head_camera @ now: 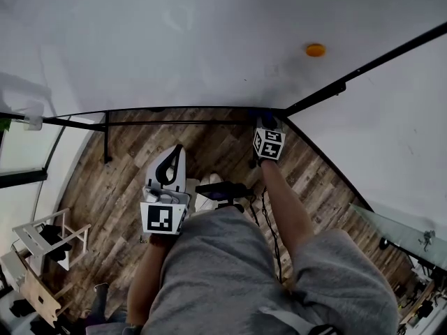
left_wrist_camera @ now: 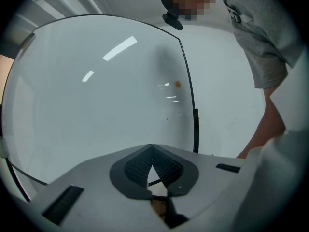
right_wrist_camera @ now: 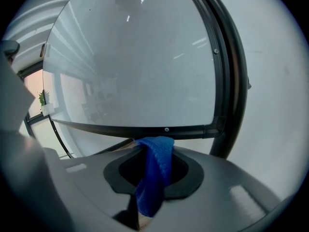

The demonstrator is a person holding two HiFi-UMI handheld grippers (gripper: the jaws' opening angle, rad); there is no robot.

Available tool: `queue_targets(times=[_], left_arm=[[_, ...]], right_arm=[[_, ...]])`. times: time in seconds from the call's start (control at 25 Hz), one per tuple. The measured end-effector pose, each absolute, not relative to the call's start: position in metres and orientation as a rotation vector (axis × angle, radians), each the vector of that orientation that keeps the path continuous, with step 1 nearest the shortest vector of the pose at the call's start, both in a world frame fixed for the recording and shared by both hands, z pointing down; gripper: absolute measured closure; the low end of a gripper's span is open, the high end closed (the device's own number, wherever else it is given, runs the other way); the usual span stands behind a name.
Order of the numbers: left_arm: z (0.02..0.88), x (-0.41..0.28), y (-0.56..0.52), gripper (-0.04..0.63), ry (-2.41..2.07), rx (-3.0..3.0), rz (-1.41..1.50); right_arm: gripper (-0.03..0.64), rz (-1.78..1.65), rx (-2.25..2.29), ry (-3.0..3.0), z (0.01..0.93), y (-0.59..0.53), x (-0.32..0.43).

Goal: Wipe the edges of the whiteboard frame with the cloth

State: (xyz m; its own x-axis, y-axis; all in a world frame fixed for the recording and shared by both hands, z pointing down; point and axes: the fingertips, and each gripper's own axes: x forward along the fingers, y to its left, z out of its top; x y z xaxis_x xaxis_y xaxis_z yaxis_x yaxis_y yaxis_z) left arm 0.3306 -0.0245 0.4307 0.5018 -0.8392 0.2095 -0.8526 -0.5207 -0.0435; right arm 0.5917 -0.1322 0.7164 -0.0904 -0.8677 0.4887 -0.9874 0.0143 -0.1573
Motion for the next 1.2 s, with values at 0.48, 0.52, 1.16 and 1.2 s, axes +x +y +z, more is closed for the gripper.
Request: queue_targets(times=[0.48, 0.52, 1.16, 1.2], left_arm=[[0.43, 0.322, -0.035, 0.586, -1.51, 2.657, 0.284], [0.43, 0.32, -0.036, 0.586, -1.514, 2.654, 0.28], [0.424, 0.281, -0.045, 0.586, -1.572, 2.591, 0.273], [0.423, 0.279, -0.046, 0.586, -1.575, 2.592, 0.274]], right_arm=[[0.532, 0.694, 1.876, -2.067, 0.717, -0.136, 0.567], [0.532, 0.695, 1.872, -2.069, 0.717, -0.137, 0.565], [0.532, 0.724, 1.83, -2.085, 0.714, -0.144, 0.526], [0.532, 0.727, 1.83, -2.085, 0.714, -0.143, 0.524]])
